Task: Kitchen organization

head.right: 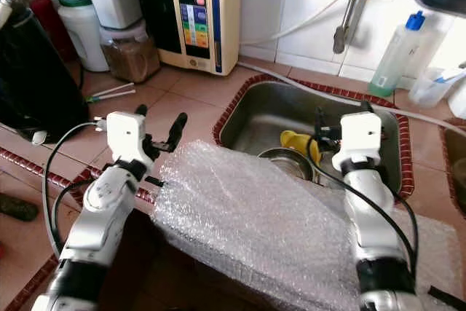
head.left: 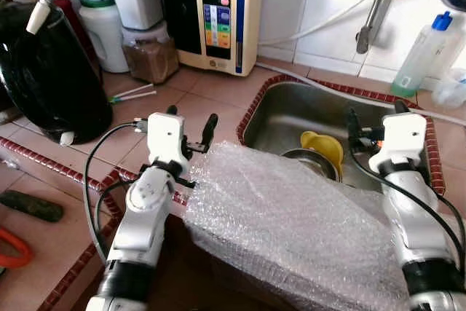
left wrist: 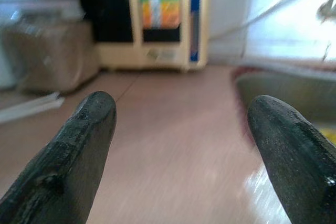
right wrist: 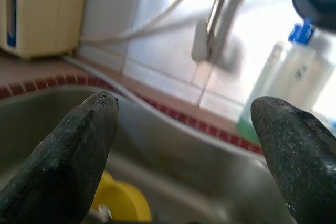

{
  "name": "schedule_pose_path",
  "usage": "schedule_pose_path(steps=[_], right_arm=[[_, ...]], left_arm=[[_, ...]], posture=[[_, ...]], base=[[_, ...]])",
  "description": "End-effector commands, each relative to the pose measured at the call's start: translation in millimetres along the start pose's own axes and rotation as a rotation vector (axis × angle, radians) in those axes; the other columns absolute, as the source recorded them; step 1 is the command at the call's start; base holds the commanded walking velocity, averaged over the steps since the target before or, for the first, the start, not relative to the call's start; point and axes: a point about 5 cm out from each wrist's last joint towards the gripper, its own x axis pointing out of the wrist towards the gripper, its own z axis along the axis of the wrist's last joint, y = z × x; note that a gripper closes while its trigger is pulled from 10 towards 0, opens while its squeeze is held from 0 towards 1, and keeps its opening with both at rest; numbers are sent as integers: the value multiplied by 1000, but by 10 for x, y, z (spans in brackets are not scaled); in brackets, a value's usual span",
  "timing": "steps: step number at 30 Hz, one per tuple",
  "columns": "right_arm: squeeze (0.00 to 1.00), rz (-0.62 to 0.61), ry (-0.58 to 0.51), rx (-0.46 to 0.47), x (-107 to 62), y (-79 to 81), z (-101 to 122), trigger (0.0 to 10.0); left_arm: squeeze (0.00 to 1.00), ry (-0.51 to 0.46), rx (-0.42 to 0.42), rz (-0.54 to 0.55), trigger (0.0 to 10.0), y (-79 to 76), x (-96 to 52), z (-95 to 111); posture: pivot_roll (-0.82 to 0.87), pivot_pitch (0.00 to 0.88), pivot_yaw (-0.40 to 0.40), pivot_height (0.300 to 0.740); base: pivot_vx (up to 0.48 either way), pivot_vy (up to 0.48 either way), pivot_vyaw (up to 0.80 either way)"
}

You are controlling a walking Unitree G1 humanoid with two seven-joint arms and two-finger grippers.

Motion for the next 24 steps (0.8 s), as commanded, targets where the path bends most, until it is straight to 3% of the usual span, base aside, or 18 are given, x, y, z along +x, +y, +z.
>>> schedule_pose_path(steps=[1,2,5,14,16,17,18,19,24], right_arm=[[1000,-11,-17,0,-1,-57,75,10000],[1000,-12,-15,0,-11,-60,76,10000],[1000,-15,4,9,-64,-45,70,10000],[1000,-44,13,46,-154,-22,118,10000],[533,-50,33,69,-178,-17,111,10000],[122,-52,45,65,-189,-19,99,10000],[122,-54,54,60,-198,-20,93,10000],[0,-58,60,60,-210,-25,89,10000],[0,-75,75,68,-221,-31,105,10000]], left_arm=[[271,-1,15,-9,10000,13,-38,38],[0,6,20,-8,10000,22,-61,28],[0,44,96,3,10000,50,-147,-22],[0,91,100,20,10000,102,-301,-54],[0,92,98,35,10000,122,-312,-49],[0,94,100,37,10000,121,-304,-45],[0,96,101,38,10000,120,-299,-42],[0,99,90,39,10000,112,-277,-24],[0,118,103,25,10000,82,-189,-6]], posture=[[4,0,46,740],[5,0,46,740],[9,0,45,740],[14,0,46,740],[13,0,46,740],[13,0,46,740],[12,0,46,740],[10,0,45,740],[-3,0,23,740]], base=[[0,0,0],[0,0,0],[0,0,0],[0,0,0],[0,0,0],[0,0,-631],[0,0,-631],[0,0,-800],[0,0,-800]])
